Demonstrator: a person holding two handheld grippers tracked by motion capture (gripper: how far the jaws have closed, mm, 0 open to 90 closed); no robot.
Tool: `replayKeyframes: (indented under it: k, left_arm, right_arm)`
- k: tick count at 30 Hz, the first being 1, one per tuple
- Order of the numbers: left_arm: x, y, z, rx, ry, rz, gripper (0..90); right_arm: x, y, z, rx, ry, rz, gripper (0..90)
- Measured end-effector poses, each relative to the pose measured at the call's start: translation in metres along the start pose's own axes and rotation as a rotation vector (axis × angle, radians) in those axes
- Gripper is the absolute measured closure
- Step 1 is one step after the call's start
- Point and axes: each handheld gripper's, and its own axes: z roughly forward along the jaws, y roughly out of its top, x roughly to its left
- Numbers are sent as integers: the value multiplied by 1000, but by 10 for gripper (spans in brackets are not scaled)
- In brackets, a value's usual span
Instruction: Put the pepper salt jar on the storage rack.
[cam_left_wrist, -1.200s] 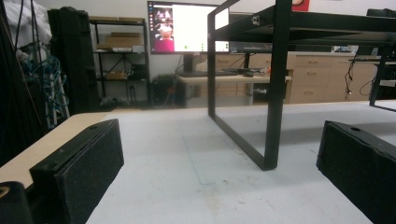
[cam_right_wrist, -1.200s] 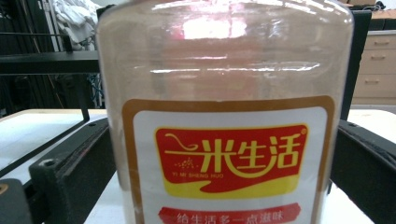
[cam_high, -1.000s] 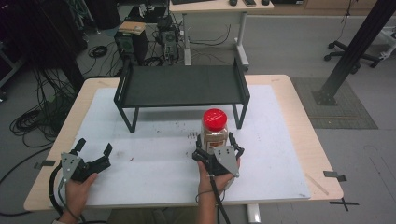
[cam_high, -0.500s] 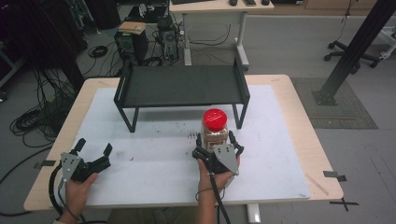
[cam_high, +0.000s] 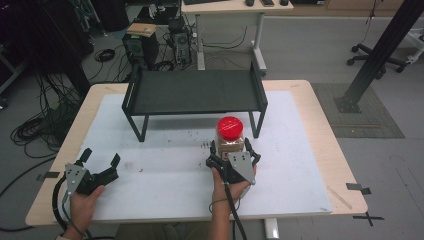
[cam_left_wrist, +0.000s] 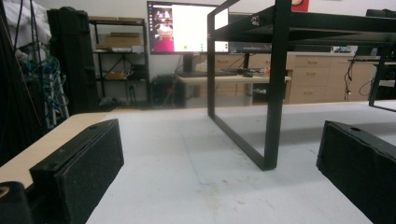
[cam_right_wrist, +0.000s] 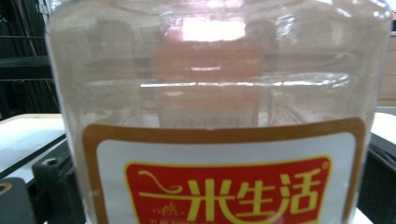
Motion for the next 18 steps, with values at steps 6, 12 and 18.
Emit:
replayKeyframes:
  k: [6,12,18]
  left_arm:
    - [0,0,0,0,0,0,10]
    - [0,0,0,0,0,-1,9]
    - [0,0,0,0,0,-1,10]
  right_arm:
    - [0,0,0,-2,-2,-2,26]
    - [0,1,1,-2,-2,-3,29]
    - [0,0,1,2,0,-4,31]
